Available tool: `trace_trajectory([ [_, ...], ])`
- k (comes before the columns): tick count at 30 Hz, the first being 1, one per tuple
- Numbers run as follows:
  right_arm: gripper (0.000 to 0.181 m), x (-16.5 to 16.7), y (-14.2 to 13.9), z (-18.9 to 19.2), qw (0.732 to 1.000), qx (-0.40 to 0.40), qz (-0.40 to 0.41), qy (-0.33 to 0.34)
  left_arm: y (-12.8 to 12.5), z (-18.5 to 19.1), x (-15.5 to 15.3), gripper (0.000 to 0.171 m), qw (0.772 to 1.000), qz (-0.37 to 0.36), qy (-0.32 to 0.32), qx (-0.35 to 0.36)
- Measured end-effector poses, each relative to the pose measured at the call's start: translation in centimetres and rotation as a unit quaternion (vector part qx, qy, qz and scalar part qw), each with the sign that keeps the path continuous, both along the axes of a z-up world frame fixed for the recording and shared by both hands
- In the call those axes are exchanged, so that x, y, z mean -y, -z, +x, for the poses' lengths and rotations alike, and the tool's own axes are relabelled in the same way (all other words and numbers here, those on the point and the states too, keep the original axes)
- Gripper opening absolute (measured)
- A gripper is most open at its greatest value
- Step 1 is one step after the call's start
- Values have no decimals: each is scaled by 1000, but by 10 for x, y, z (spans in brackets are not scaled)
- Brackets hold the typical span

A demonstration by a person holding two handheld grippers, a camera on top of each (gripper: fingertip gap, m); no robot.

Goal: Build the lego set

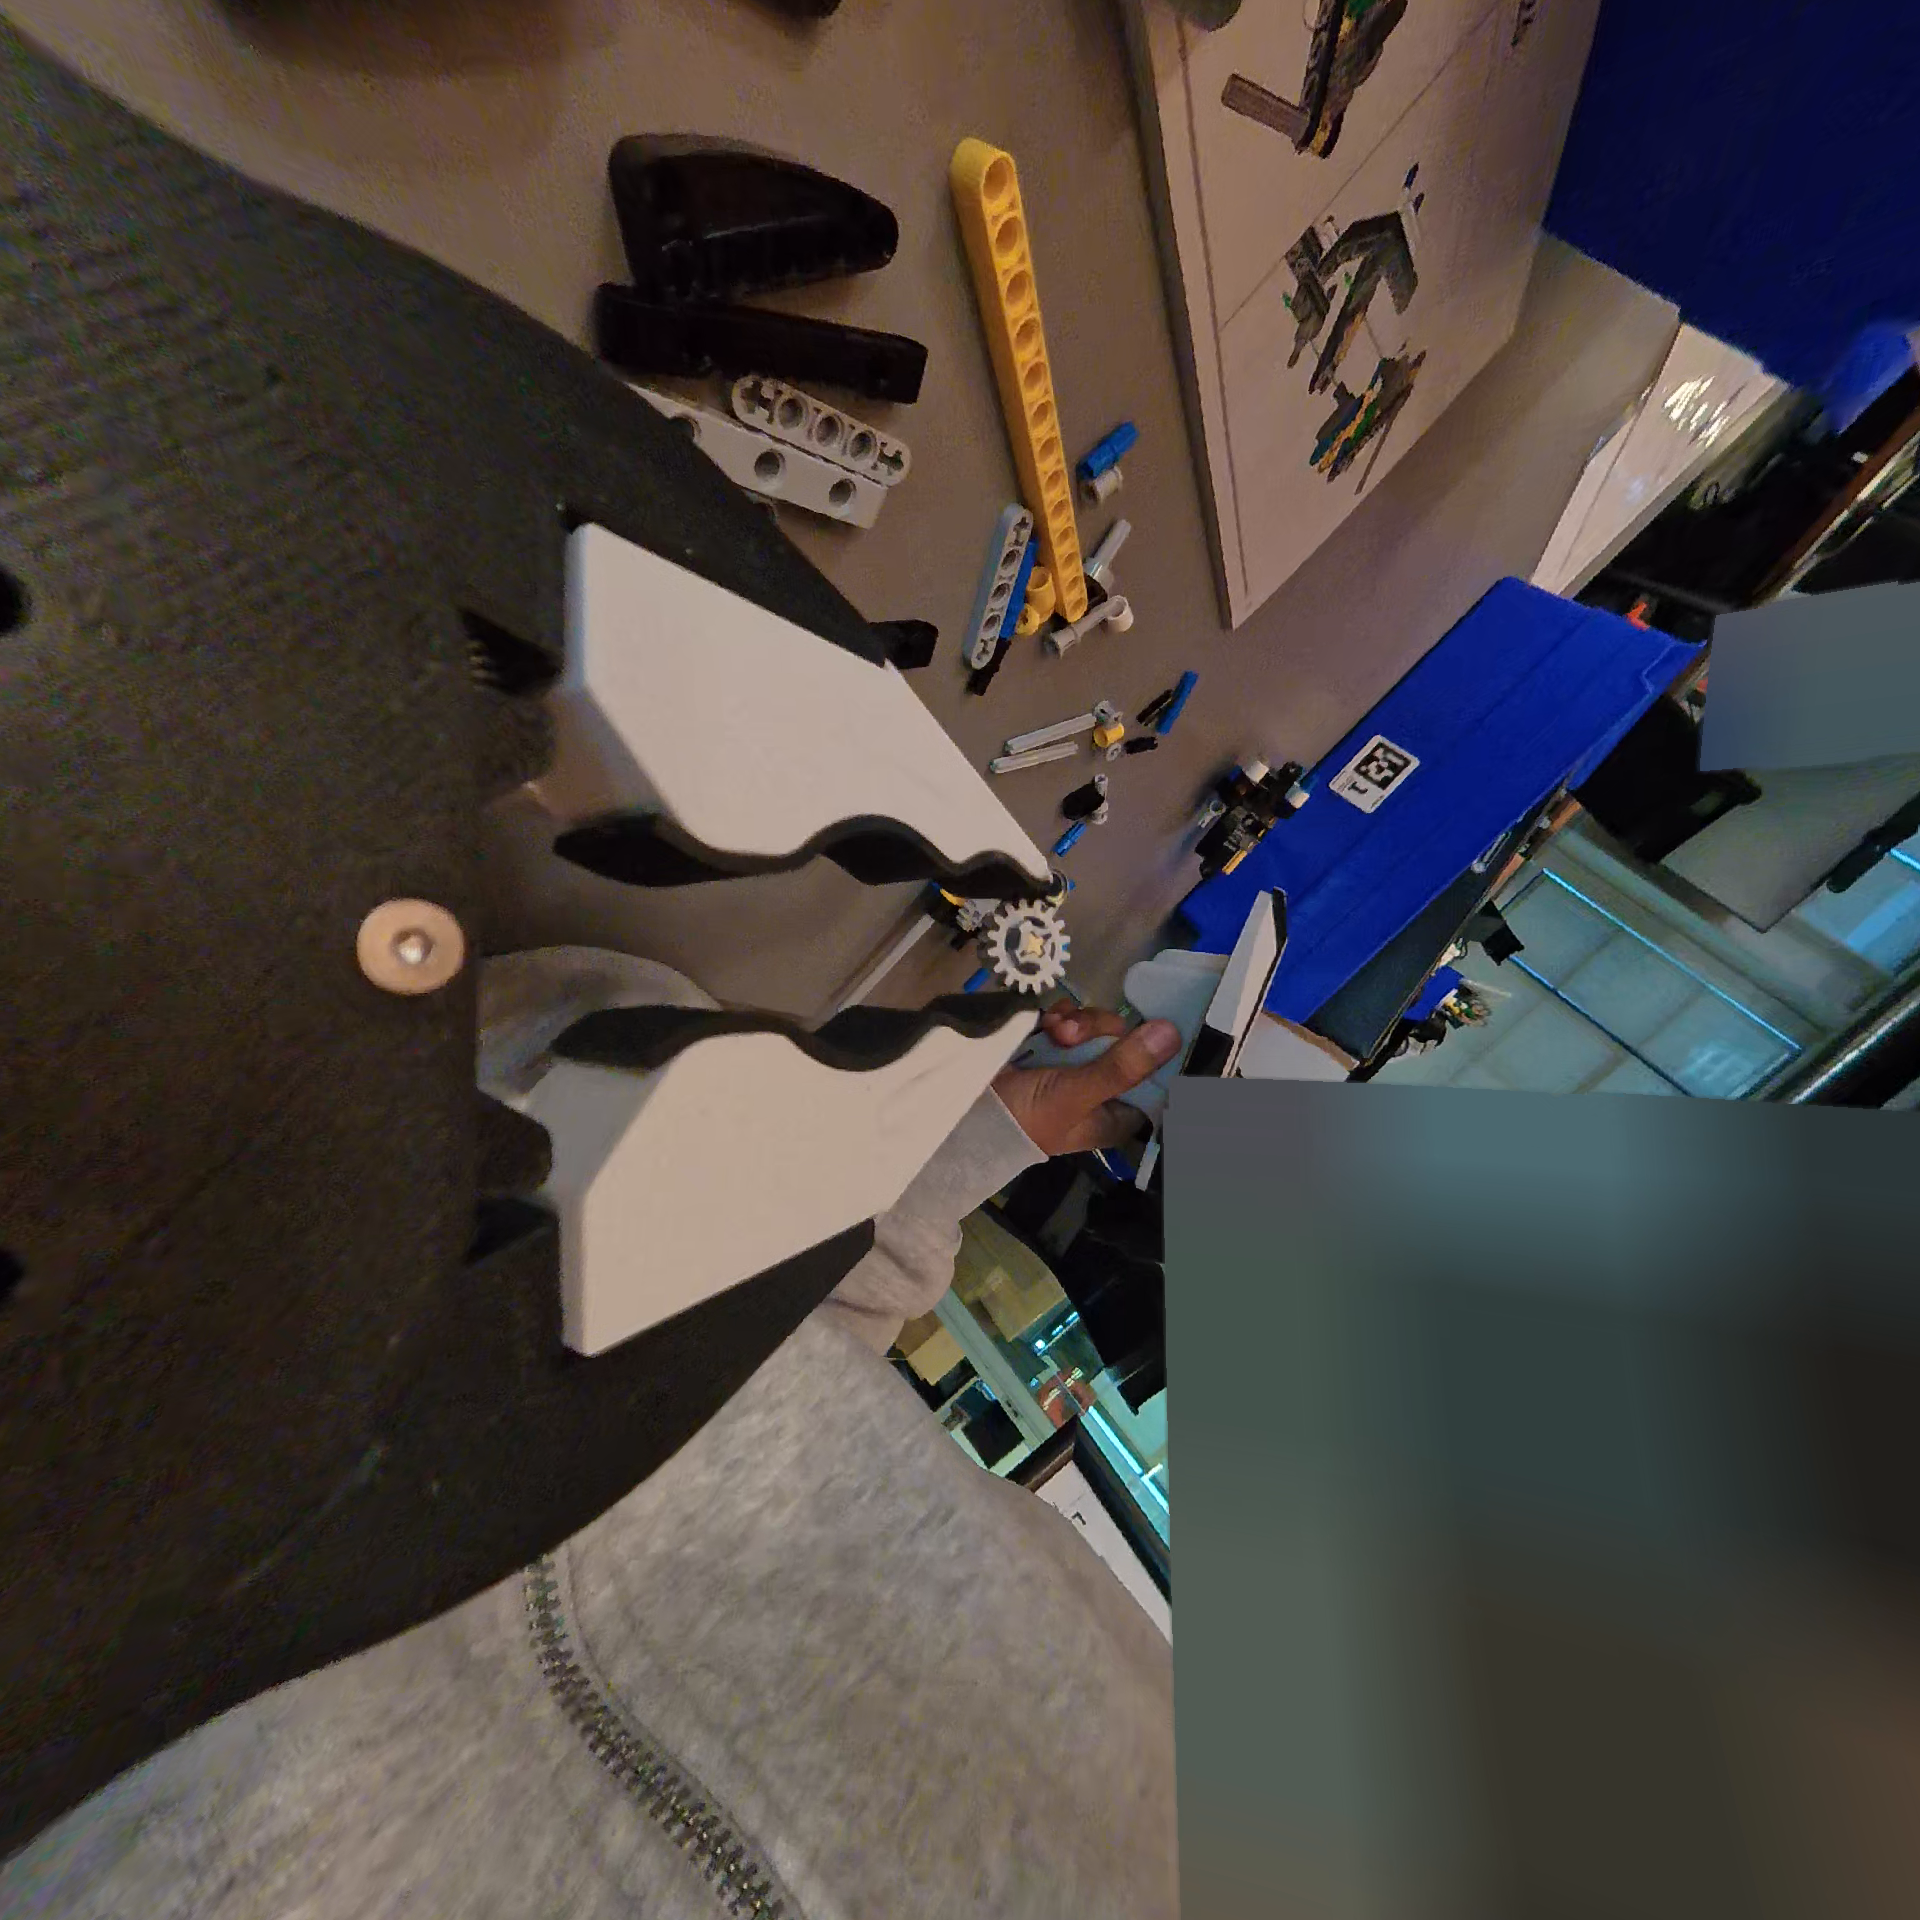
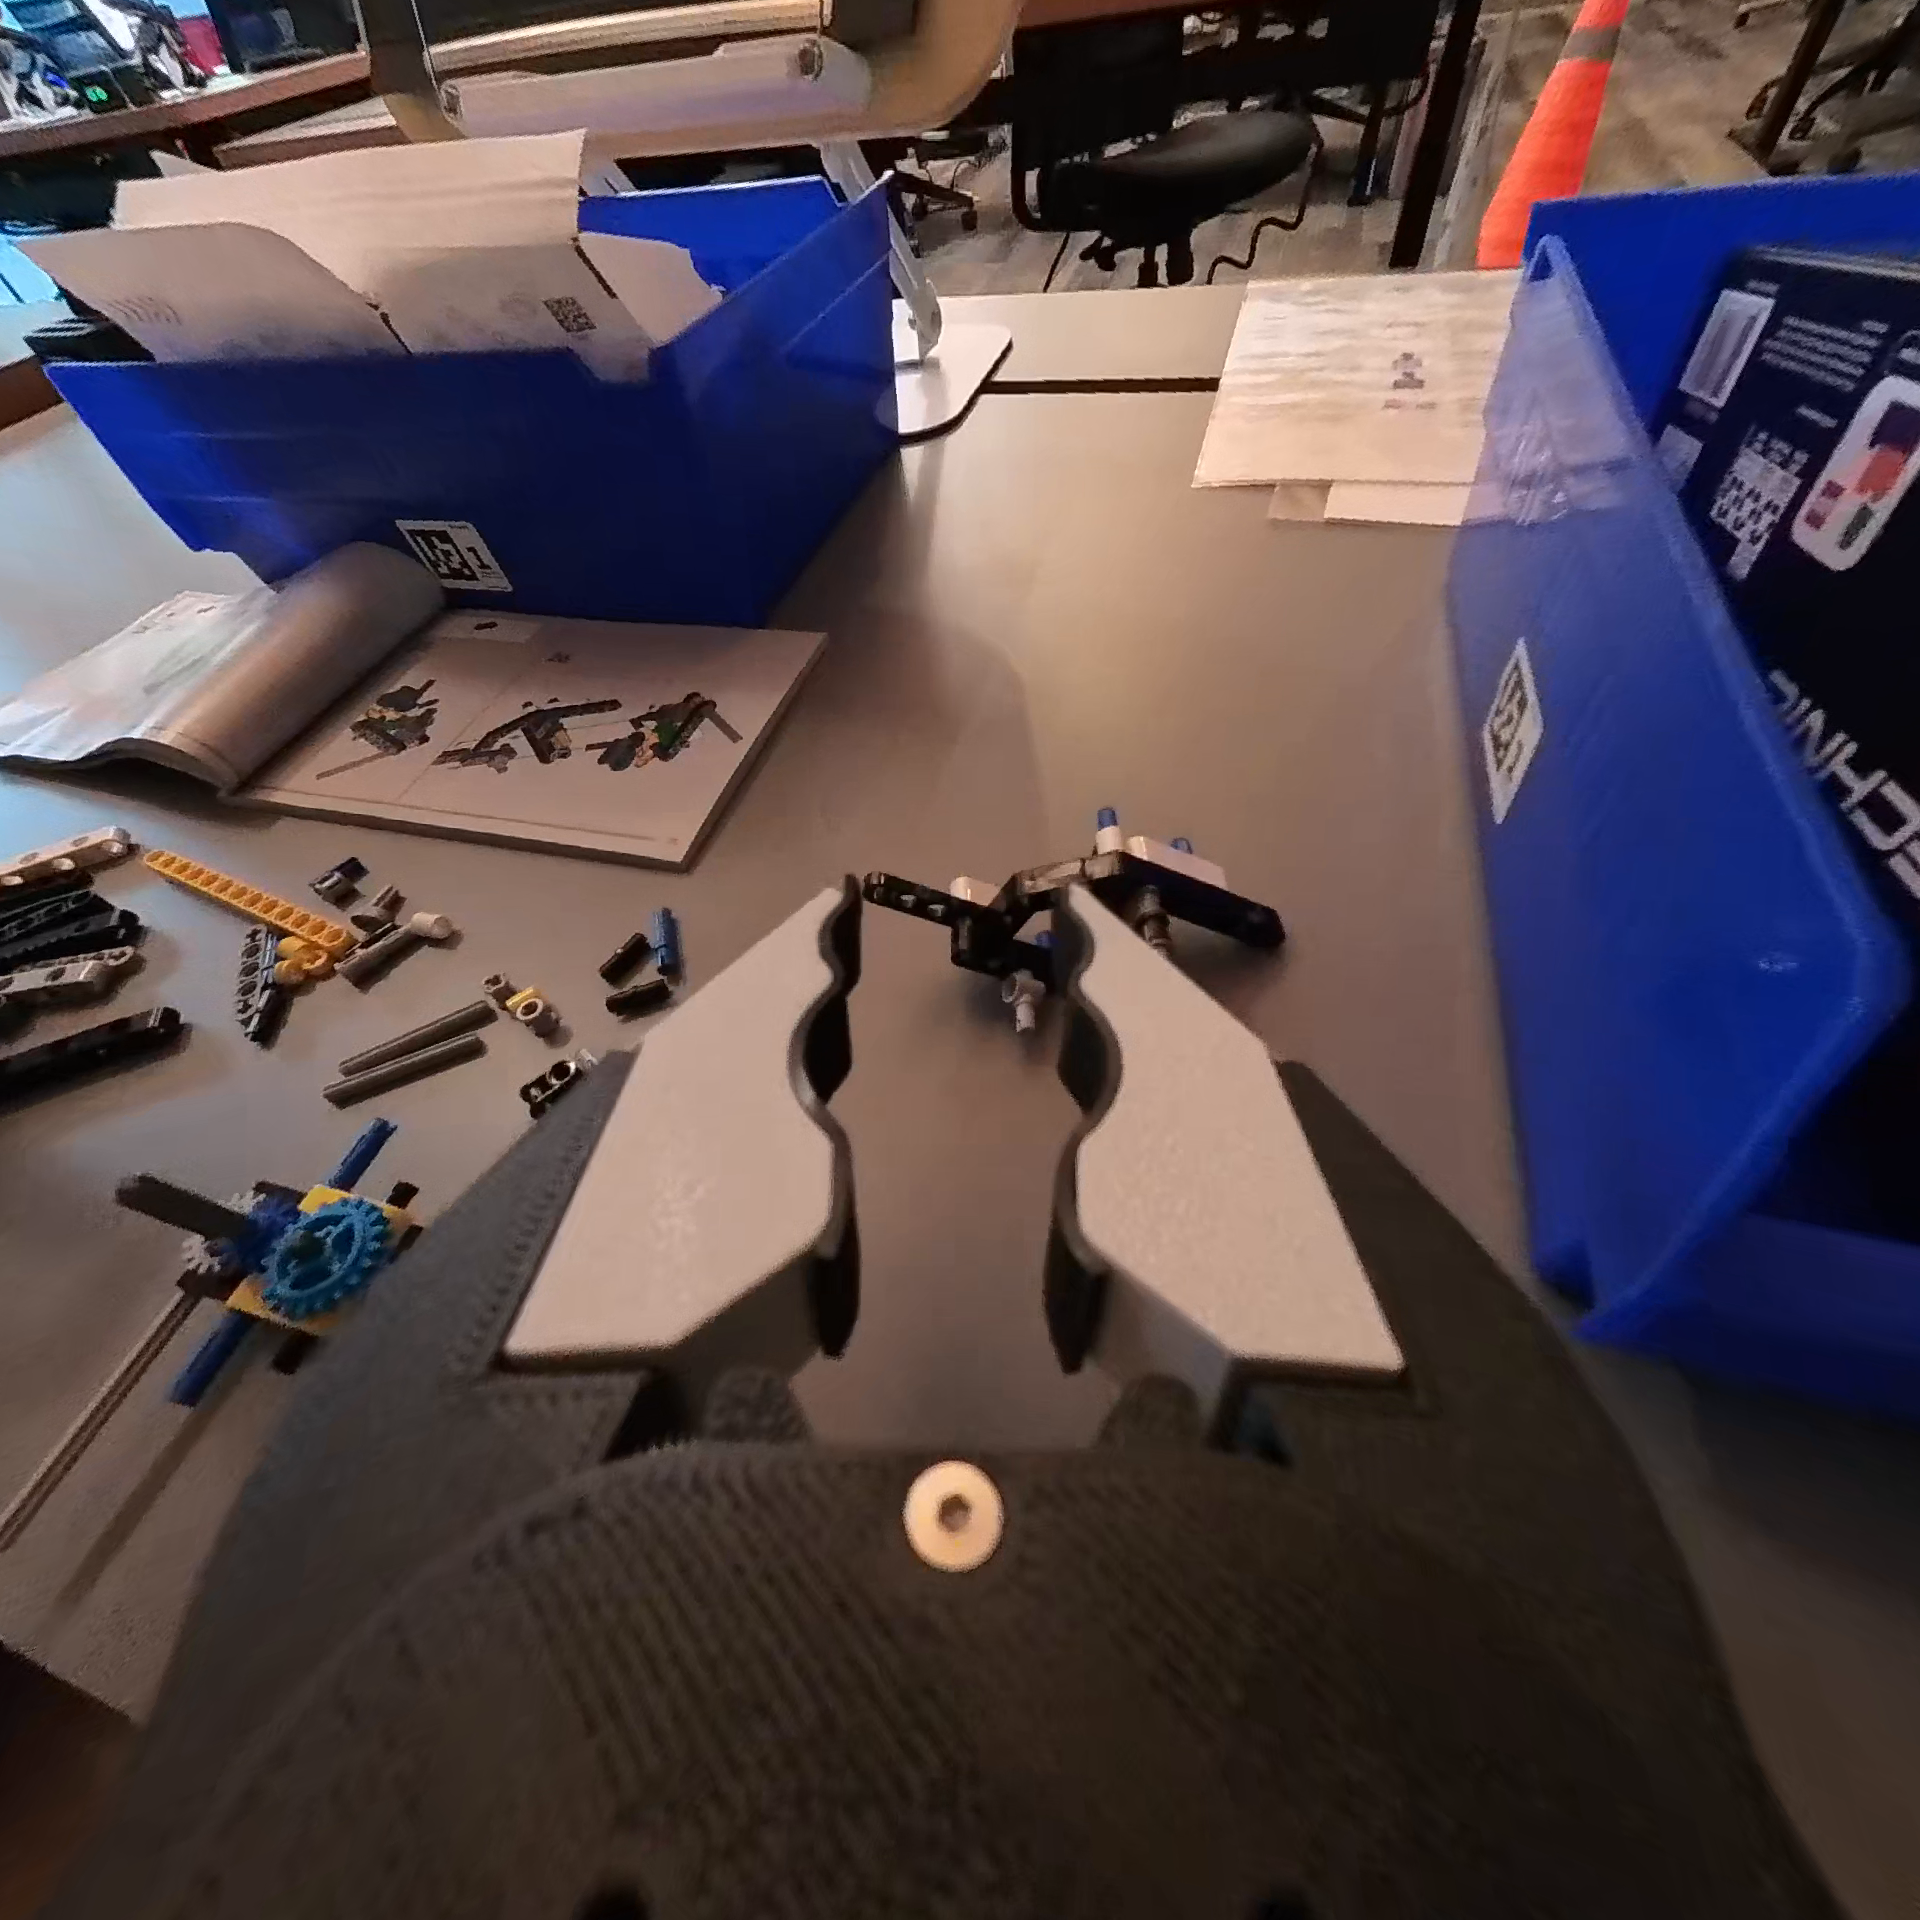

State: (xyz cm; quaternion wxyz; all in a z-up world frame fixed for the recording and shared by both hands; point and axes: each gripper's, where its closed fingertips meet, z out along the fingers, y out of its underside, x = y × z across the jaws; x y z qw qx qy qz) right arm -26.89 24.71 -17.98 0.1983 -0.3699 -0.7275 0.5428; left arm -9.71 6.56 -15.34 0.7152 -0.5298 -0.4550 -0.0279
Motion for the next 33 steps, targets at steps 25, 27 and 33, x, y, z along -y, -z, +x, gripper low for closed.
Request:
trace_trajectory([
  [25,30,-1,3,-2,1000,14,15,-5,-2,-1,5,15,999,34,12,13],
  [27,30,-1,3,-2,1000,15,15,-6,-2,-1,5,15,999,34,12,14],
  [33,30,-1,4,-2,1000,18,16,-7,-2,-1,6,15,999,35,12,15],
])
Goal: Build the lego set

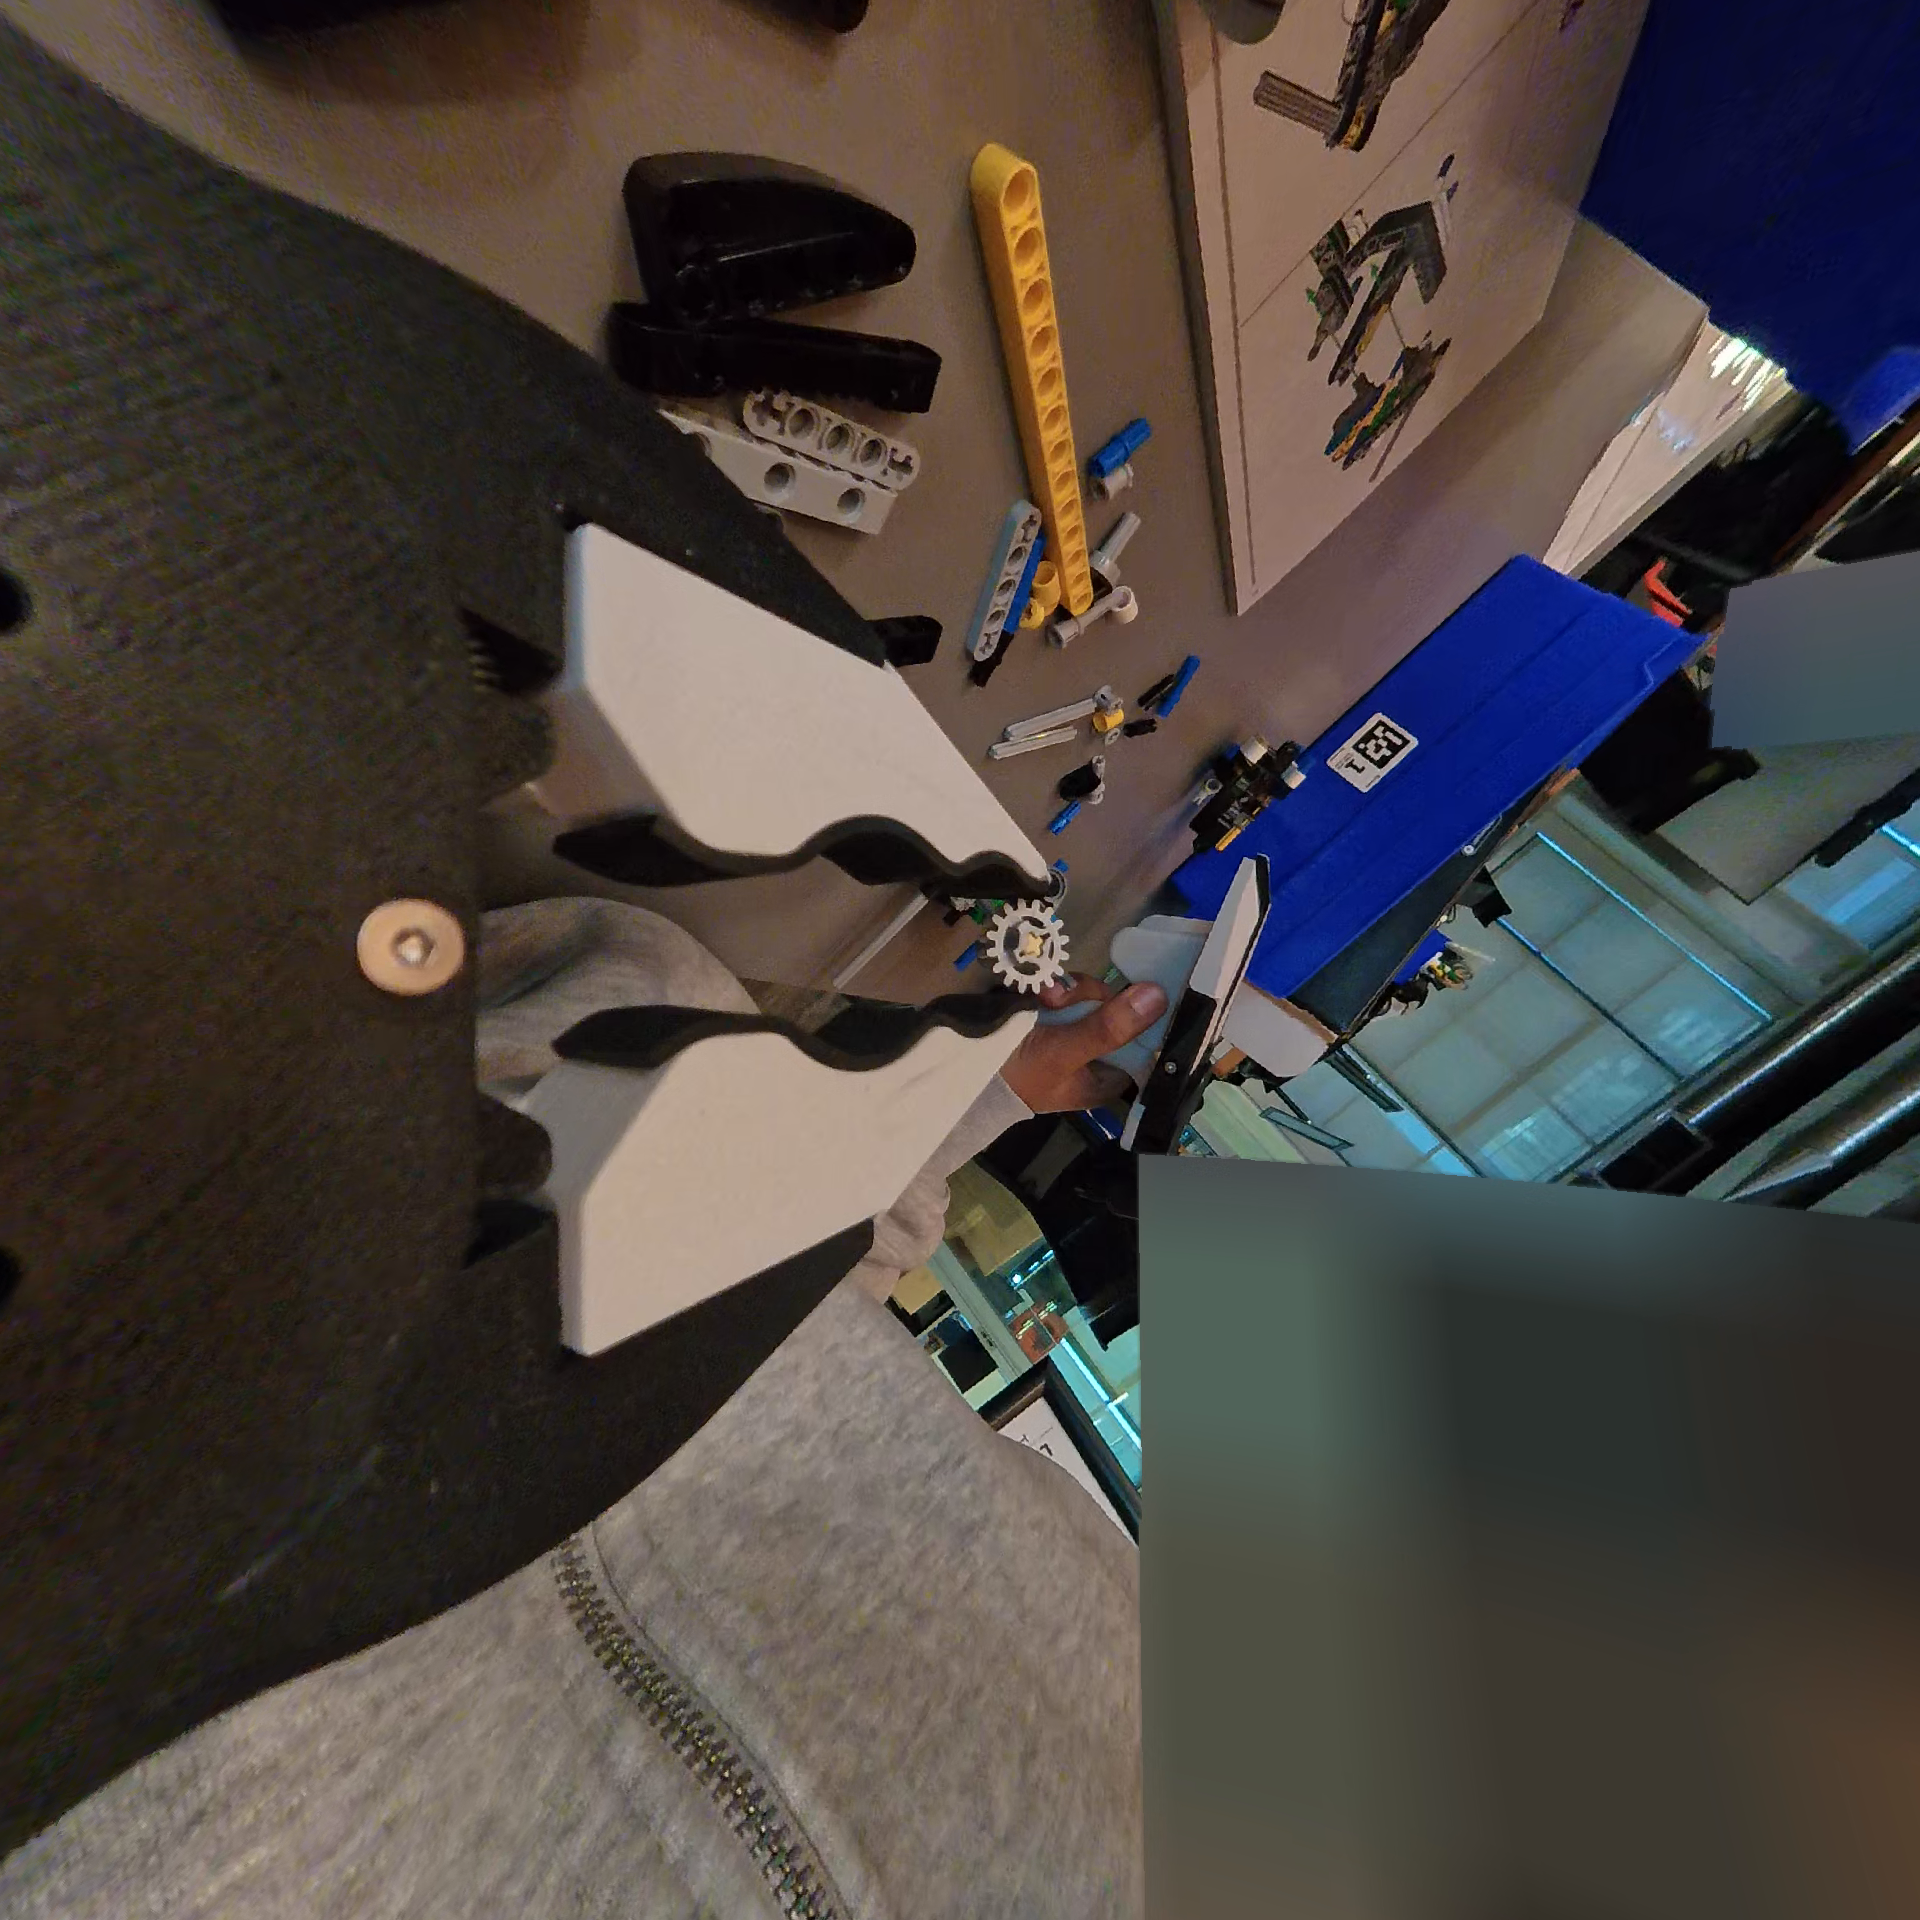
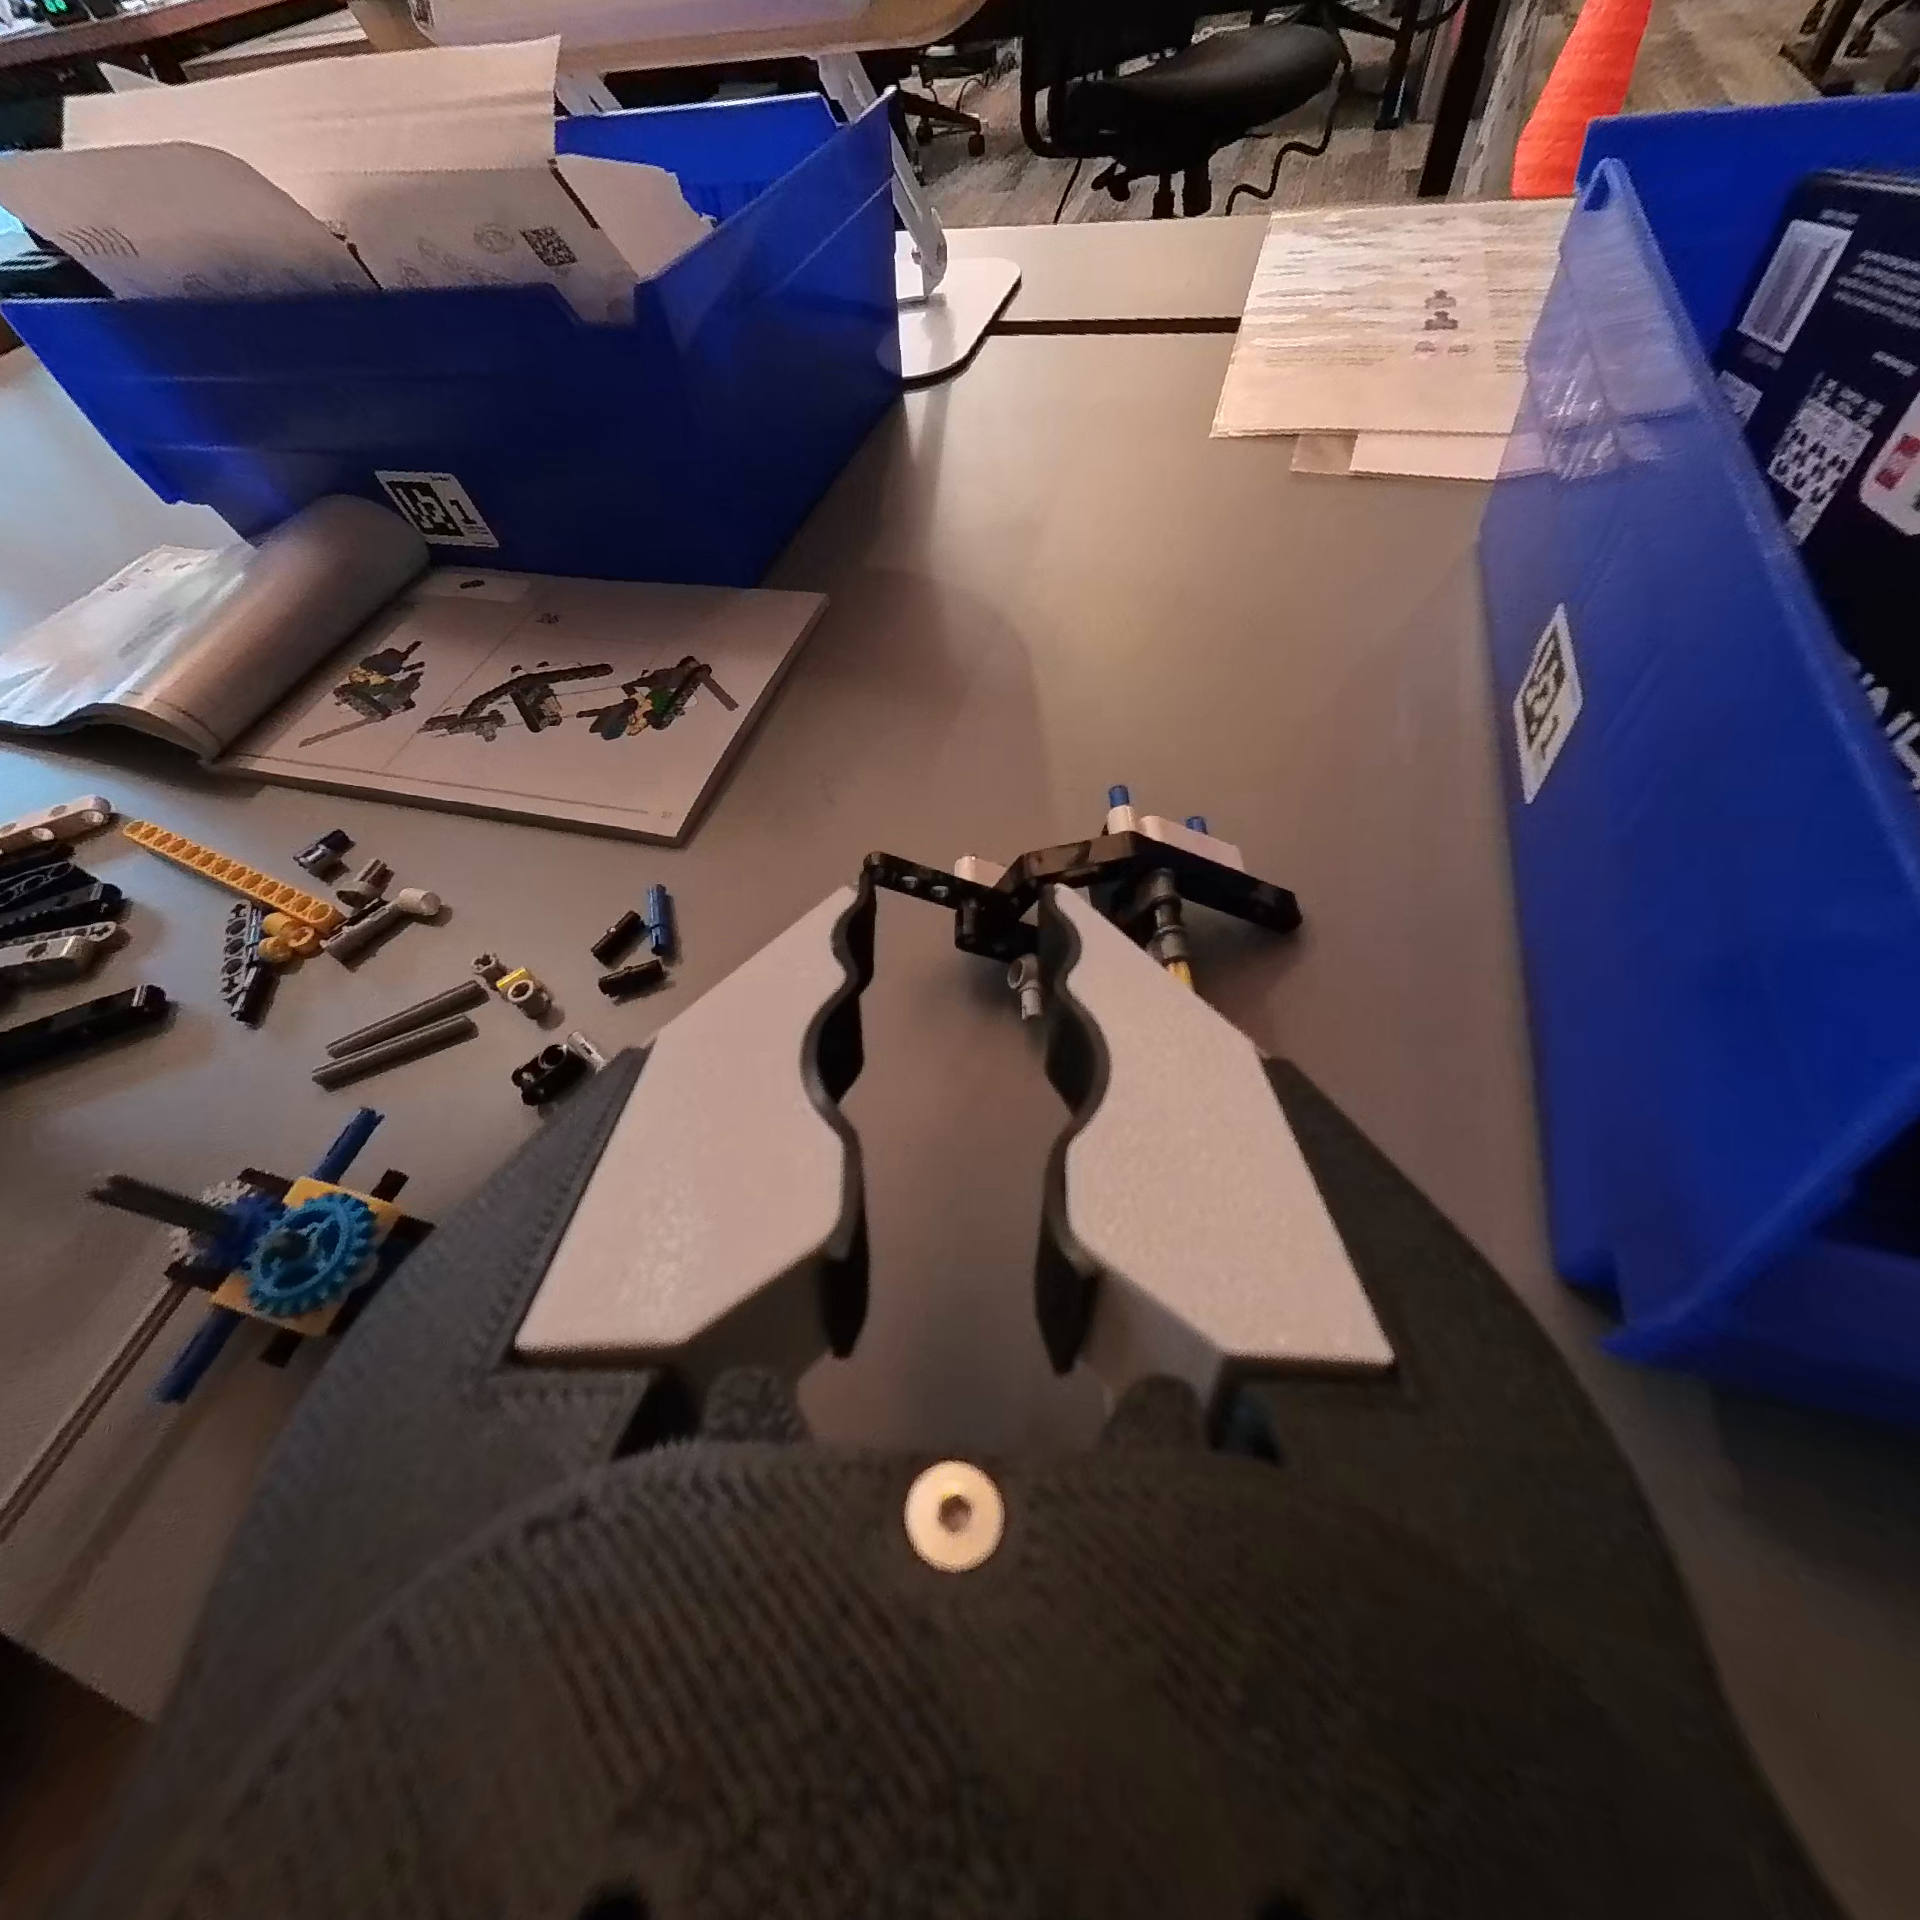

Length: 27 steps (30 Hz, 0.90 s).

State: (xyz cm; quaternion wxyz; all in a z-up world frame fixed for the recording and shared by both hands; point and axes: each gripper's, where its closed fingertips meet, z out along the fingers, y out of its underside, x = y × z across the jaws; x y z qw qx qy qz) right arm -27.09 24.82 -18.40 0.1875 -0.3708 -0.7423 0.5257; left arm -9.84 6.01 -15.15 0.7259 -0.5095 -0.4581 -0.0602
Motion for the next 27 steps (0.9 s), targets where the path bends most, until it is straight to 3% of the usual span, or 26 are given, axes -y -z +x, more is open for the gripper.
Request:
trace_trajectory([
  [27,37,-5,-2,-4,1000,-1,-11,16,-6,4,4,15,999,-4,-22,-27],
])
